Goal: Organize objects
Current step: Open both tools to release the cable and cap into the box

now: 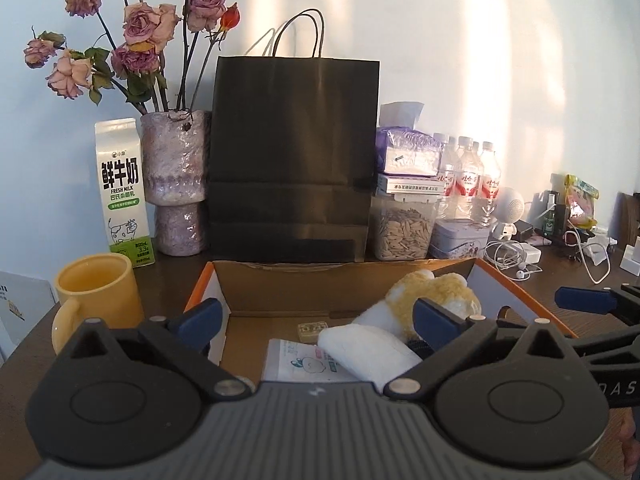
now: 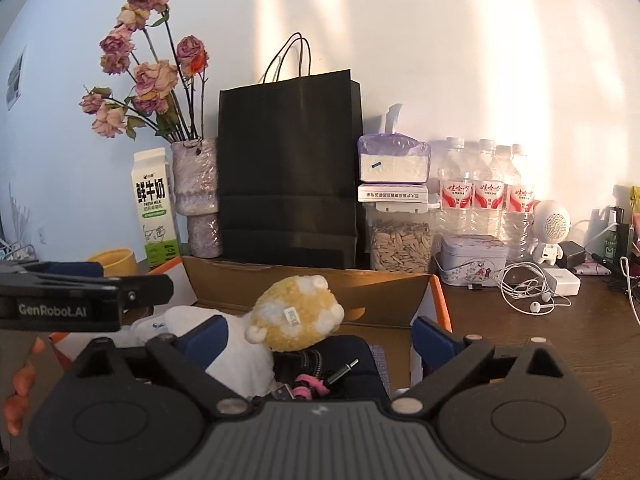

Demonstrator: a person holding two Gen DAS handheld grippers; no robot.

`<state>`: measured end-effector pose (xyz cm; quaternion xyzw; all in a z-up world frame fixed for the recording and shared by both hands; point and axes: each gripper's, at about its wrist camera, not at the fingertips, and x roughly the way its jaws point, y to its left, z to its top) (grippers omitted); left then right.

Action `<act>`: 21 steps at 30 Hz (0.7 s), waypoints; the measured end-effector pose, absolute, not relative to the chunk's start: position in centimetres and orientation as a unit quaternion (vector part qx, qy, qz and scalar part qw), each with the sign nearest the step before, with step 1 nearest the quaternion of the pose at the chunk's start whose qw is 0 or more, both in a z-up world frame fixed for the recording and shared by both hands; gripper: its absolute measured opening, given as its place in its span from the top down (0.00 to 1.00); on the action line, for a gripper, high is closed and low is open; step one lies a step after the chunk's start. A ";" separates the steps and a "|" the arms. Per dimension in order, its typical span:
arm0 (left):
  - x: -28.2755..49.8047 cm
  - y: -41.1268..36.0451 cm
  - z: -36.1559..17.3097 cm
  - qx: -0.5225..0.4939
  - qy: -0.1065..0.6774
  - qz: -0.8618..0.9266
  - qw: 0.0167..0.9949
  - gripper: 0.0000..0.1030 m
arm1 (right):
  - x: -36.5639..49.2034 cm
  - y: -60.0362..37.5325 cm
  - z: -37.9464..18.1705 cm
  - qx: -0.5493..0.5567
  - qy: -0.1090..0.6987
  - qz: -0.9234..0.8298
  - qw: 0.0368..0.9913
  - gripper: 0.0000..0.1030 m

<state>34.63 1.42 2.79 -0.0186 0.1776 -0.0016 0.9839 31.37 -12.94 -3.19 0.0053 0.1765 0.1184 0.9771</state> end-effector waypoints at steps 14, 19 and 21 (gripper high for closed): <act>33.8 1.2 3.0 -0.018 0.172 -0.002 0.985 0.00 | 30.9 -13.0 -3.1 0.006 0.174 0.118 0.978 0.00; 33.0 1.3 3.2 -0.022 0.170 0.004 0.985 0.00 | 30.4 -12.8 -3.0 0.003 0.172 0.124 0.977 0.00; 32.6 1.3 3.2 -0.025 0.171 0.005 0.985 0.00 | 30.2 -12.7 -3.0 0.002 0.171 0.126 0.977 0.00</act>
